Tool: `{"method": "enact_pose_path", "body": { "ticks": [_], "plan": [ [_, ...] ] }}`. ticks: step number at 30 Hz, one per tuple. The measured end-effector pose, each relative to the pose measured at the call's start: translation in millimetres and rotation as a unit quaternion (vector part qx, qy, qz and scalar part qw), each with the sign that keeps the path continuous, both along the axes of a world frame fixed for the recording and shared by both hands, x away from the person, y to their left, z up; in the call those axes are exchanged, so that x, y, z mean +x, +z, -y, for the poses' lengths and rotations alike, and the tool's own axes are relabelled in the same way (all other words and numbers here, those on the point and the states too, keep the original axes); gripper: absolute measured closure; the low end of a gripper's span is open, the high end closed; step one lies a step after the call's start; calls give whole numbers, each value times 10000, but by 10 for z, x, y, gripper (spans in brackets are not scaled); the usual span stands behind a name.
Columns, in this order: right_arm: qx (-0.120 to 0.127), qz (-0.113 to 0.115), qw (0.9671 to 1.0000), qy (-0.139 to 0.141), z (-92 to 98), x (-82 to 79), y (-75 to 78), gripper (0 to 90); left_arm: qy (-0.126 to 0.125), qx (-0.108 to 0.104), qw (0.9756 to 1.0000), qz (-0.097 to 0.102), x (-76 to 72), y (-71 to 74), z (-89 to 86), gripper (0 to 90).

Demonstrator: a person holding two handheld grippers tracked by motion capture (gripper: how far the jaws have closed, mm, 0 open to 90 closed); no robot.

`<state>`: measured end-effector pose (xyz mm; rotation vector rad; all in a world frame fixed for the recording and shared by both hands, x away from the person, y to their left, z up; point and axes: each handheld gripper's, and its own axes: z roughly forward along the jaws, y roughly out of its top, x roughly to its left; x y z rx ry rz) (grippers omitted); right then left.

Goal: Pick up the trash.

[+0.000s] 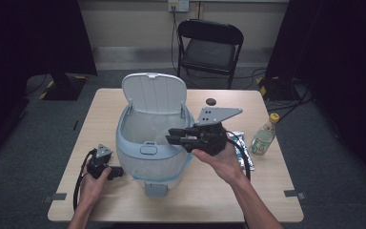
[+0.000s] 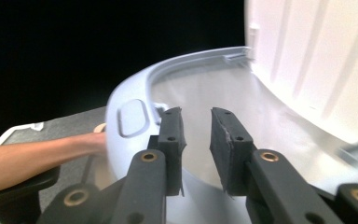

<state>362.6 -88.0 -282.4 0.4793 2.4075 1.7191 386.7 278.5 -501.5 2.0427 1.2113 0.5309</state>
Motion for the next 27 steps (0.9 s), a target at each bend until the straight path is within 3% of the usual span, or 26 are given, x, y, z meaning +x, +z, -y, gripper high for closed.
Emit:
{"method": "enact_pose_path", "body": {
  "ticks": [10,17,18,22,27],
  "plan": [
    [8,85,9990,-444,279,24,19,658,-3,33,10000,18,0,2,-2,148],
    [8,2,9937,-1123,633,66,-9,655,50,38,10000,25,-11,2,3,149],
    [8,2,9937,-1123,633,66,-9,655,50,38,10000,25,-11,2,3,149],
    [8,-177,9894,-1439,830,99,-157,654,61,26,10000,24,-11,1,5,149],
    [-91,-499,9826,-1787,1066,142,-466,655,49,34,10000,25,-10,2,3,149]
  ]
}}
